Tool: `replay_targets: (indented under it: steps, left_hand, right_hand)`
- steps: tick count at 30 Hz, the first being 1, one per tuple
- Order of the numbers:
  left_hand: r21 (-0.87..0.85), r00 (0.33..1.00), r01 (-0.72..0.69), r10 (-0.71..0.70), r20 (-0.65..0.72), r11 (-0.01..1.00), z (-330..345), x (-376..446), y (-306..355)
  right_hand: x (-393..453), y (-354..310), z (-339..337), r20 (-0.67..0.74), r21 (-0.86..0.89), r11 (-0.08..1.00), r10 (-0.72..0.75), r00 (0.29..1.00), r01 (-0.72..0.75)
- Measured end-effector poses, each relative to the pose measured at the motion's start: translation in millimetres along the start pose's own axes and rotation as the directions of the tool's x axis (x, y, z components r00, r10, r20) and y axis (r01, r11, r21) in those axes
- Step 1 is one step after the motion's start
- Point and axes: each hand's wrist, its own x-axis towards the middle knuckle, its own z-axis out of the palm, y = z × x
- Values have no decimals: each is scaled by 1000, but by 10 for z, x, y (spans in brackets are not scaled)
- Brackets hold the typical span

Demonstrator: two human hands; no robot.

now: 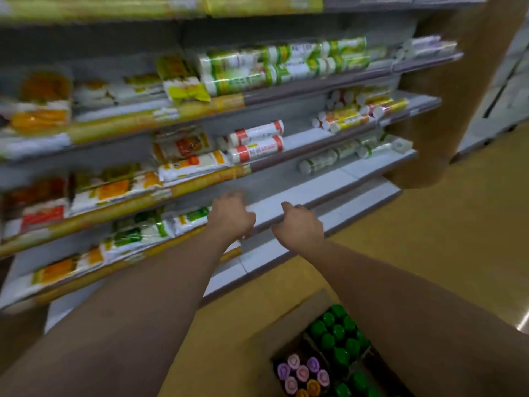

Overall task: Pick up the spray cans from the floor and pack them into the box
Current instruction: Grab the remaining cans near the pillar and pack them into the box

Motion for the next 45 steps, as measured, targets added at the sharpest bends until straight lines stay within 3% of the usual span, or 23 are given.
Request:
replay_targets:
  steps: [5, 18, 32, 40, 45]
  left_hand:
    - [21, 974, 218, -216, -66, 976, -447, -577, -837]
    - [-40, 825, 531, -527, -202, 847, -1306, -1866, -2922]
    - [-61, 774, 606, -606, -185, 793, -1749, -2918, -5520]
    - [-129, 640, 754, -764, -77, 644, -1621, -3614, -6685]
    - [-88, 547, 833, -837, -3, 545, -1310, -3936, -7431]
  right_hand:
    - [-249, -788, 55, 52, -15, 988, -150, 987, 150]
    - [-824, -3080, 838, 146, -3, 878, -473, 869, 479]
    - [-1666, -5361, 2322, 285, -2, 840, -520, 805, 543]
    - [-2048, -6120, 3374, 440, -28, 811, -515, 735, 585]
    - [-2065, -6429, 4235, 594, -59, 779, -476, 649, 625]
